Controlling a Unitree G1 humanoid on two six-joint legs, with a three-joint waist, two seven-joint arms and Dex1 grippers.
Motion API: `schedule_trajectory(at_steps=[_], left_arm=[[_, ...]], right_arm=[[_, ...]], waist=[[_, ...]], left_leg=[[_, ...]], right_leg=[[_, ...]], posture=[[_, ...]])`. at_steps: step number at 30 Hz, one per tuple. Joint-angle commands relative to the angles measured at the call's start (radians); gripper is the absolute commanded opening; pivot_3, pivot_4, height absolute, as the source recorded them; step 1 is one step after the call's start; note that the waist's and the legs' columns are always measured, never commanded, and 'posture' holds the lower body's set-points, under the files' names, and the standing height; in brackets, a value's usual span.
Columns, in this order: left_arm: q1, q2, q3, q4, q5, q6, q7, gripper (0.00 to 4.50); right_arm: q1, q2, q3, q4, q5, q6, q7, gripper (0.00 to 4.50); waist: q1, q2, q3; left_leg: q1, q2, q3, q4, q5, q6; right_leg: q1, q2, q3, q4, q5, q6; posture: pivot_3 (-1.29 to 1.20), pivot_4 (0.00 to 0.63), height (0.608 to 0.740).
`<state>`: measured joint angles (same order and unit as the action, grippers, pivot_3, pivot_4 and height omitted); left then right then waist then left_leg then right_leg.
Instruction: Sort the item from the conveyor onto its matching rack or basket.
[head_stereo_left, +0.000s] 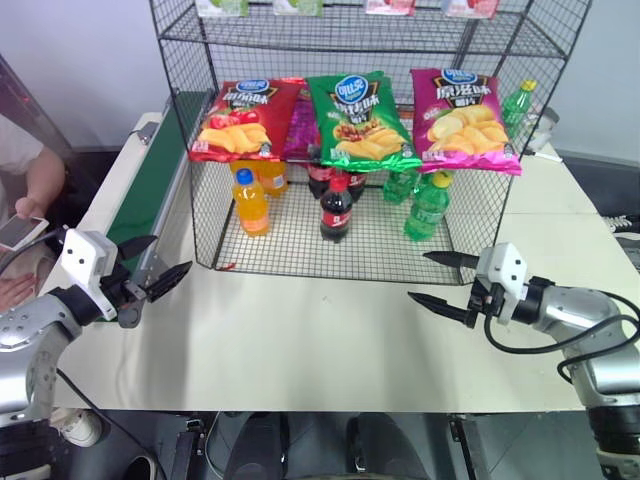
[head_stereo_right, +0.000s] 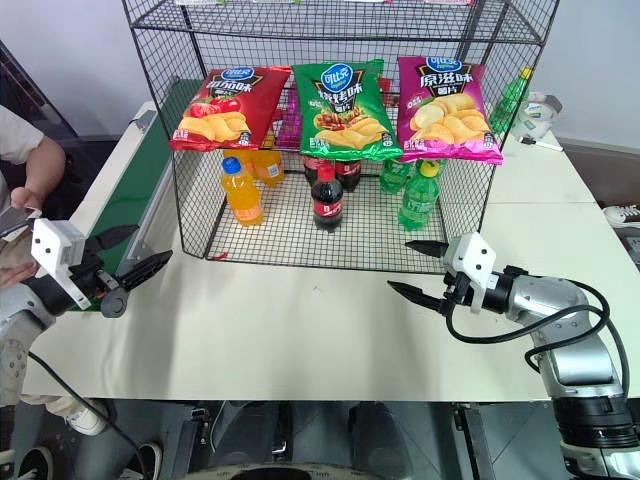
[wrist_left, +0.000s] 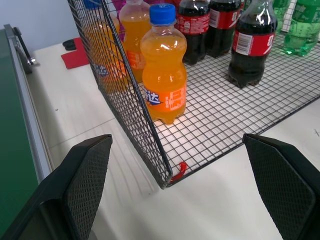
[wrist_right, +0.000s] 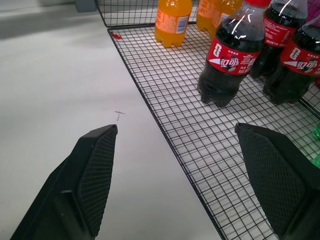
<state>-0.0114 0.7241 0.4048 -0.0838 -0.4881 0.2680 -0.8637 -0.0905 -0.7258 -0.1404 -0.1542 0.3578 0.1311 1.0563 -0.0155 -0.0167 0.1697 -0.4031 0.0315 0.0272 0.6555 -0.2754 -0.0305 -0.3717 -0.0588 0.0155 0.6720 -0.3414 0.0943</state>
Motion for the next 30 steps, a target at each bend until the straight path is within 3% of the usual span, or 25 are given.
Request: schedule_trajectory(at_steps=[1,30], left_arm=[[0.002,0.015,-0.004,-0.035,0.010,-0.010,-0.004,4.50],[-0.019,0.000,-0.015,-0.012,0.027,-0.036,-0.001,4.50]], right_arm=[[0.001,-0.012,-0.011,-0.018,0.005,-0.015,-0.002,3.91],[-0.009,-0.008,0.001,0.003,-0.013,-0.034,0.001,3.91]], waist=[[0.000,0.000,0.000],[0.000,0.000,0.000]], left_leg=[[0.000,0.000,0.000,0.000,0.000,0.000],[0.000,0.000,0.000,0.006,0.000,0.000]], right_leg=[[0.000,0.000,0.000,0.000,0.000,0.000],[0.000,0.000,0.000,0.006,0.000,0.000]], posture=[[0.00,0.150,0.739],[0.00,0.150,0.739]])
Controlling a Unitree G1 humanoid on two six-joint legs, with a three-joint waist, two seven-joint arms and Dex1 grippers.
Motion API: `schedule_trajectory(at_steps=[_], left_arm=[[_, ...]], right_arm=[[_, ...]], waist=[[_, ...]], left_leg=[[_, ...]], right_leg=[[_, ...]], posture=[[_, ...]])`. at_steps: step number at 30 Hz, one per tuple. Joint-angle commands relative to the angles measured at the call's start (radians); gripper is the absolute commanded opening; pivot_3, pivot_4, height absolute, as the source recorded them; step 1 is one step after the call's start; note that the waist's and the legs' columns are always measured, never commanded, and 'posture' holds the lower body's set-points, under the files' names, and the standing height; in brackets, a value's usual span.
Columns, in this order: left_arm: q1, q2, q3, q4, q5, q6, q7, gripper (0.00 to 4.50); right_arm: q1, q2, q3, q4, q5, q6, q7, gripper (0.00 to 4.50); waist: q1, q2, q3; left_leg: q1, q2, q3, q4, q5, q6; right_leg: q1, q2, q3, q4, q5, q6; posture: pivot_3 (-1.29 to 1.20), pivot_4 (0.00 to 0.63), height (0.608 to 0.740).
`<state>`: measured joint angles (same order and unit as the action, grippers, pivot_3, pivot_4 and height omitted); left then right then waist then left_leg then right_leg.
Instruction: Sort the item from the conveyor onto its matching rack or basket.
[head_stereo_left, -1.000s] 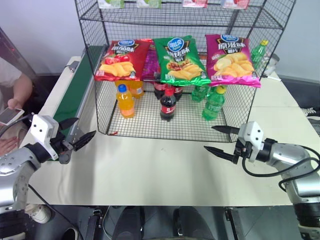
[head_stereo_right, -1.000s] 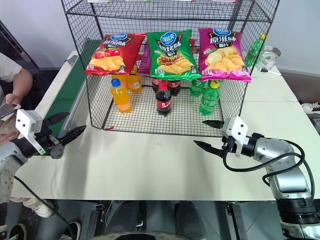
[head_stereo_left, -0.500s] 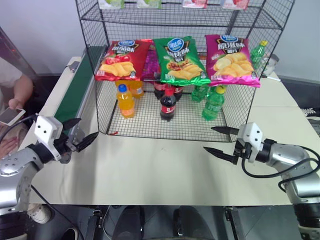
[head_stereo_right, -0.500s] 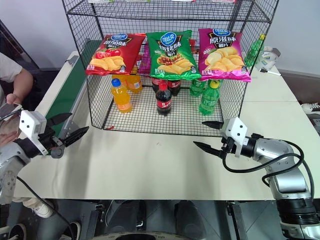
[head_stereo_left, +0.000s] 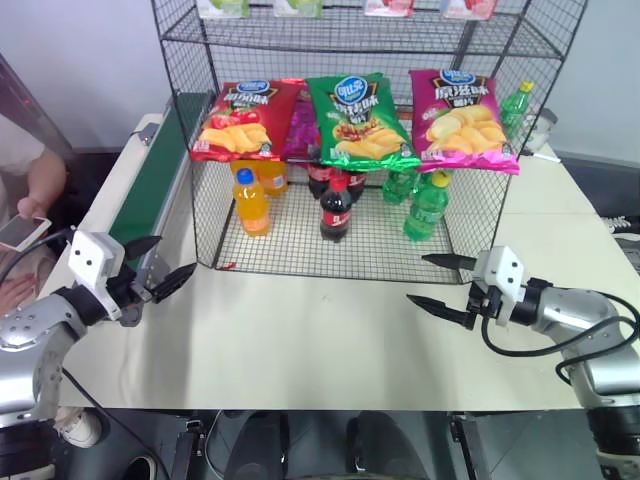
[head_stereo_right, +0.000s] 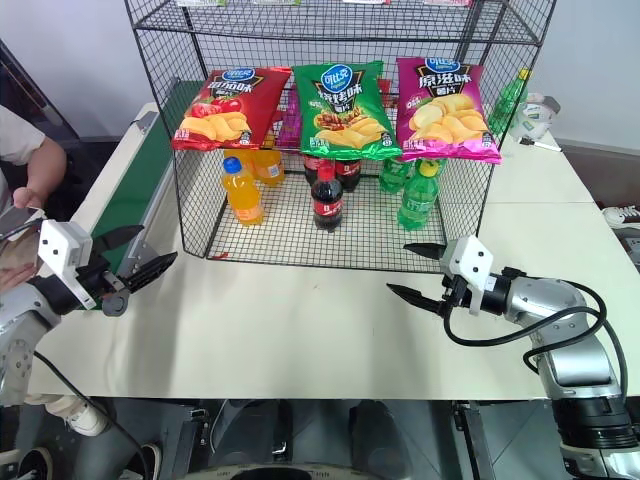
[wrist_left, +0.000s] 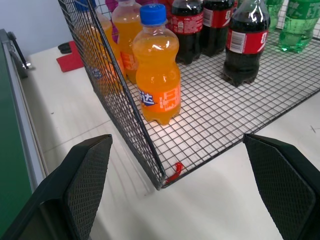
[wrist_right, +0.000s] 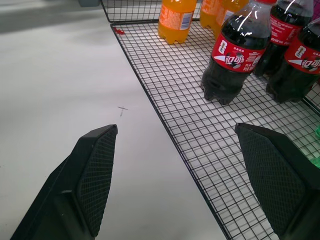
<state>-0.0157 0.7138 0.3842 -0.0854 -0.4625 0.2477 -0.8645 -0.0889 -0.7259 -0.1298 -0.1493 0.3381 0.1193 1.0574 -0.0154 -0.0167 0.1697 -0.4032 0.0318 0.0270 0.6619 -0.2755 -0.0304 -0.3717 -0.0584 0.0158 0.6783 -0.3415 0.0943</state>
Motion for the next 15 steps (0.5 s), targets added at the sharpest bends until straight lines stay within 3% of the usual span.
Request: schedule_trajectory(at_steps=[1,15], left_arm=[[-0.015,0.011,0.004,-0.010,0.001,-0.014,-0.001,4.50],[-0.014,0.011,-0.004,-0.009,-0.003,-0.010,-0.011,4.50]], right_arm=[[-0.010,-0.008,-0.009,-0.002,0.007,-0.022,0.001,3.91],[-0.010,-0.005,-0.003,-0.003,0.005,-0.025,-0.004,3.91]], waist=[[0.000,0.000,0.000],[0.000,0.000,0.000]], left_leg=[[0.000,0.000,0.000,0.000,0.000,0.000],[0.000,0.000,0.000,0.000,0.000,0.000]], right_leg=[[0.000,0.000,0.000,0.000,0.000,0.000],[0.000,0.000,0.000,0.001,0.000,0.000]], posture=[[0.00,0.150,0.739],[0.00,0.150,0.739]])
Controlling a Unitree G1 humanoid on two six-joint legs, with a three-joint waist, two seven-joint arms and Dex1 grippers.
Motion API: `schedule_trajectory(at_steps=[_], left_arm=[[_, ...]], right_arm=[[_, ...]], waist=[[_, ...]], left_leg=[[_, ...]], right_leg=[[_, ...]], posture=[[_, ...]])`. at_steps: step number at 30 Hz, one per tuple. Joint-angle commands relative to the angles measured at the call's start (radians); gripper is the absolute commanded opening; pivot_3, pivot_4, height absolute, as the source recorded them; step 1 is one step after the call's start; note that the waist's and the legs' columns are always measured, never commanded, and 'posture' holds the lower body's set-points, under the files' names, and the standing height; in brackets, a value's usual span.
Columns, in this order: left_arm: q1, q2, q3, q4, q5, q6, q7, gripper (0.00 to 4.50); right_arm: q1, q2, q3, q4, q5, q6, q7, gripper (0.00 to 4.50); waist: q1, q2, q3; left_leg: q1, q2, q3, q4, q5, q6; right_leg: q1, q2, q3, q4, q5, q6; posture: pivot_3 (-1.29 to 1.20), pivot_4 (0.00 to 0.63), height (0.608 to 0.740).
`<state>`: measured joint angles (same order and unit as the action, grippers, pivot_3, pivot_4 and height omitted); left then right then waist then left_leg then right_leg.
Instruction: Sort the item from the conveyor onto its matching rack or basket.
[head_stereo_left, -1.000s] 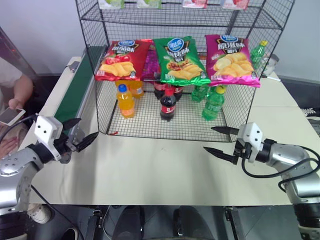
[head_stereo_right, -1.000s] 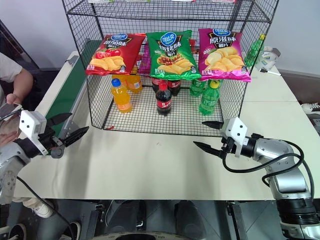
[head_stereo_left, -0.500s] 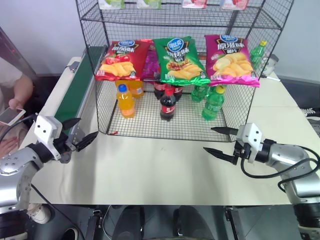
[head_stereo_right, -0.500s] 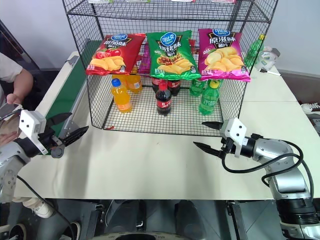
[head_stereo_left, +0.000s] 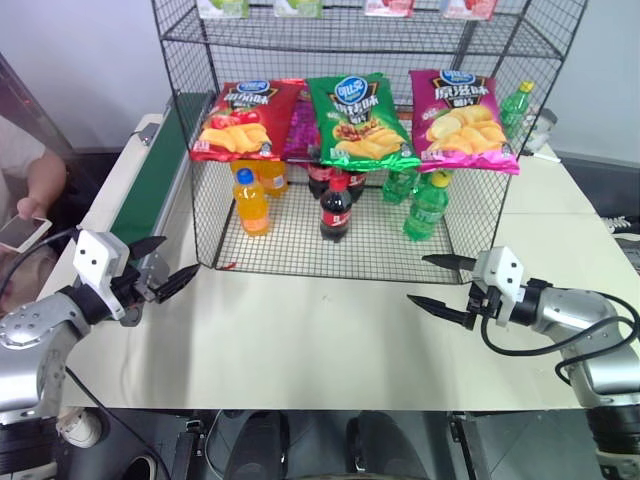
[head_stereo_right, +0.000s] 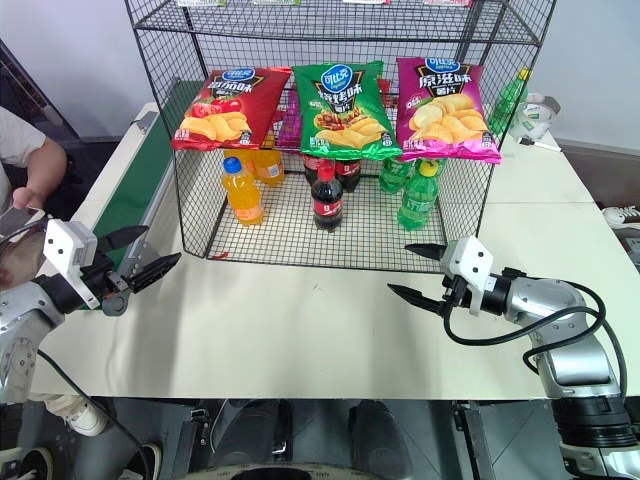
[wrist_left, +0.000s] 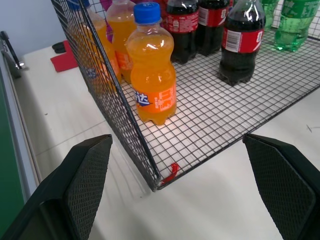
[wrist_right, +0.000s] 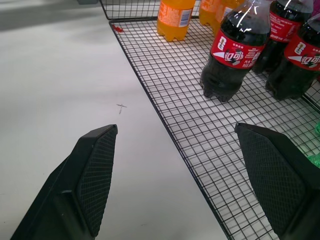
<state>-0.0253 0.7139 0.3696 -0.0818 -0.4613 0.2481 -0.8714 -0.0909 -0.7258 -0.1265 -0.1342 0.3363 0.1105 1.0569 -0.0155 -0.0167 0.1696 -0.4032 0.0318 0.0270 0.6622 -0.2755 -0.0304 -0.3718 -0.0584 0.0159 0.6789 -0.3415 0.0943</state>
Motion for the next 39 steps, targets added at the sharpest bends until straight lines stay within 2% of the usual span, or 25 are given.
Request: schedule_trajectory(at_steps=[1,39], left_arm=[[-0.004,0.011,0.011,-0.013,-0.003,-0.012,-0.005,4.50],[-0.018,-0.023,-0.002,0.009,0.019,-0.066,-0.005,4.50]], right_arm=[[-0.008,-0.004,-0.007,-0.019,0.009,-0.014,-0.004,3.91],[-0.023,-0.008,0.014,-0.010,0.002,-0.024,0.009,3.91]], waist=[[0.000,0.000,0.000],[0.000,0.000,0.000]], left_leg=[[0.000,0.000,0.000,0.000,0.000,0.000],[0.000,0.000,0.000,0.000,0.000,0.000]], right_leg=[[0.000,0.000,0.000,0.000,0.000,0.000],[0.000,0.000,0.000,0.001,0.000,0.000]], posture=[[0.00,0.150,0.739],[0.00,0.150,0.739]])
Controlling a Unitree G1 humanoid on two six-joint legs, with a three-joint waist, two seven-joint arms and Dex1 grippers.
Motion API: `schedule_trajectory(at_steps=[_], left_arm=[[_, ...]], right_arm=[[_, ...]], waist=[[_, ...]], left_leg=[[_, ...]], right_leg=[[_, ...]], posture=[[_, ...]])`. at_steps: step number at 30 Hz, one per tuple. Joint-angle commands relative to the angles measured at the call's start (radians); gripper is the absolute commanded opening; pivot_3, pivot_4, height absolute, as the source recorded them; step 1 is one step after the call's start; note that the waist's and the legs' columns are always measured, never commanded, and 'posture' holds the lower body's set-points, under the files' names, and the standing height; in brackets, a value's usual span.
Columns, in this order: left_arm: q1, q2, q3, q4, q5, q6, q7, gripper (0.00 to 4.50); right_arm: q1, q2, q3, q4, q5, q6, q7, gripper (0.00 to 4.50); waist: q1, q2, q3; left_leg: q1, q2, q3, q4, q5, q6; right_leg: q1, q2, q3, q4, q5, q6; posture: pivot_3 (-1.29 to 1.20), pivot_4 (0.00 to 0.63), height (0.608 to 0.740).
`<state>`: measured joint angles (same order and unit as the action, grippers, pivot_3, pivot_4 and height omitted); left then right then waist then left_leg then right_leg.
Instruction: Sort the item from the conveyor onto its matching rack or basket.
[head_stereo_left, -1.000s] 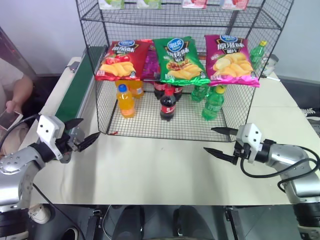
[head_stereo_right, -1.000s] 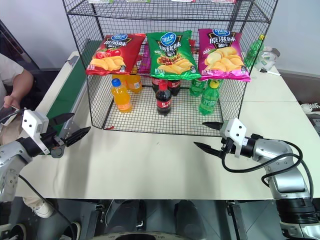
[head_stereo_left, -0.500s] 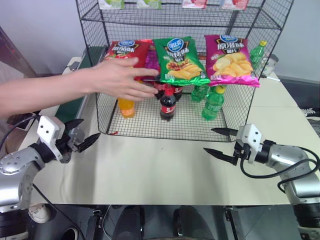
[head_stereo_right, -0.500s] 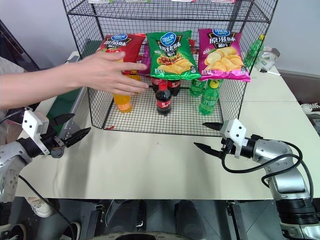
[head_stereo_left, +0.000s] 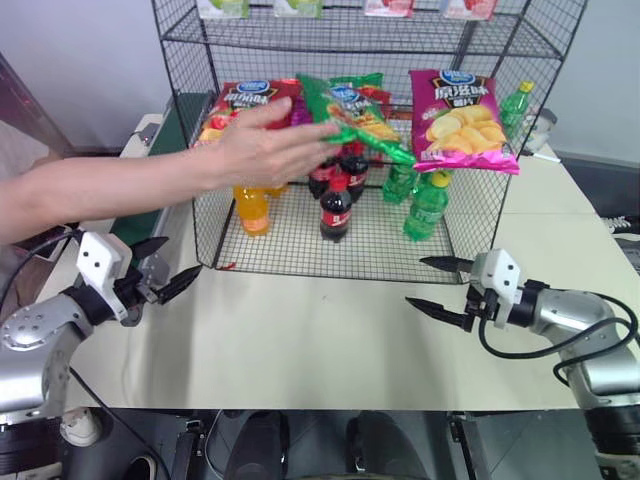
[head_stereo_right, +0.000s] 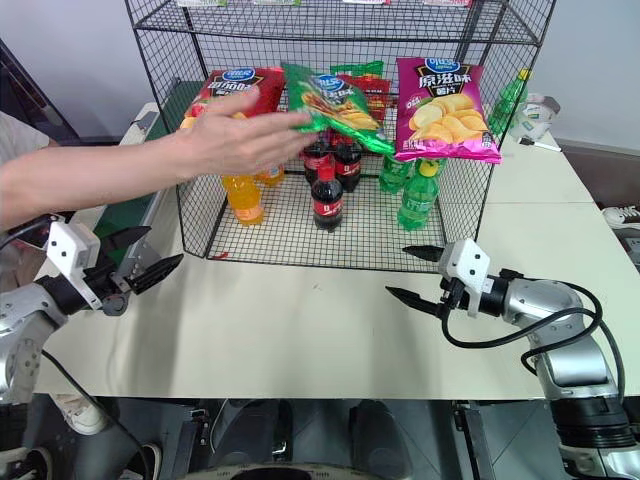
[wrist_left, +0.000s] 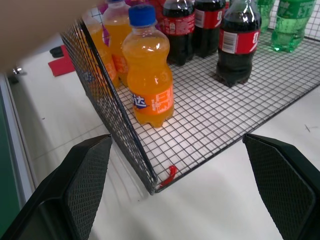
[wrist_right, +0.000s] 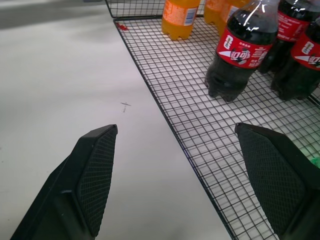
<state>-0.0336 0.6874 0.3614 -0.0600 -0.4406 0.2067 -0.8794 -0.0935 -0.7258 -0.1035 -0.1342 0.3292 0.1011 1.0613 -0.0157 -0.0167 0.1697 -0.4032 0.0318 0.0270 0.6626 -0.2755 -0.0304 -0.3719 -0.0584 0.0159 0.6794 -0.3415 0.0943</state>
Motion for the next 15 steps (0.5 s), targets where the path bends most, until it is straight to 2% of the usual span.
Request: schedule_trajectory(at_steps=[1,15], left_arm=[[-0.011,0.004,0.009,-0.015,-0.004,-0.024,0.003,4.50],[0.025,0.017,0.030,-0.029,-0.050,-0.025,-0.053,4.50]], right_arm=[[-0.027,-0.006,-0.010,-0.005,0.016,-0.010,0.004,3.91],[-0.046,0.001,-0.004,-0.005,0.038,-0.017,0.020,3.91]], waist=[[0.000,0.000,0.000],[-0.001,0.000,0.000]], left_leg=[[0.000,0.000,0.000,0.000,0.000,0.000],[0.000,0.000,0.000,0.000,0.000,0.000]], right_leg=[[0.000,0.000,0.000,0.000,0.000,0.000],[0.000,0.000,0.000,0.000,0.000,0.000]], posture=[[0.00,0.150,0.739],[0.00,0.150,0.739]])
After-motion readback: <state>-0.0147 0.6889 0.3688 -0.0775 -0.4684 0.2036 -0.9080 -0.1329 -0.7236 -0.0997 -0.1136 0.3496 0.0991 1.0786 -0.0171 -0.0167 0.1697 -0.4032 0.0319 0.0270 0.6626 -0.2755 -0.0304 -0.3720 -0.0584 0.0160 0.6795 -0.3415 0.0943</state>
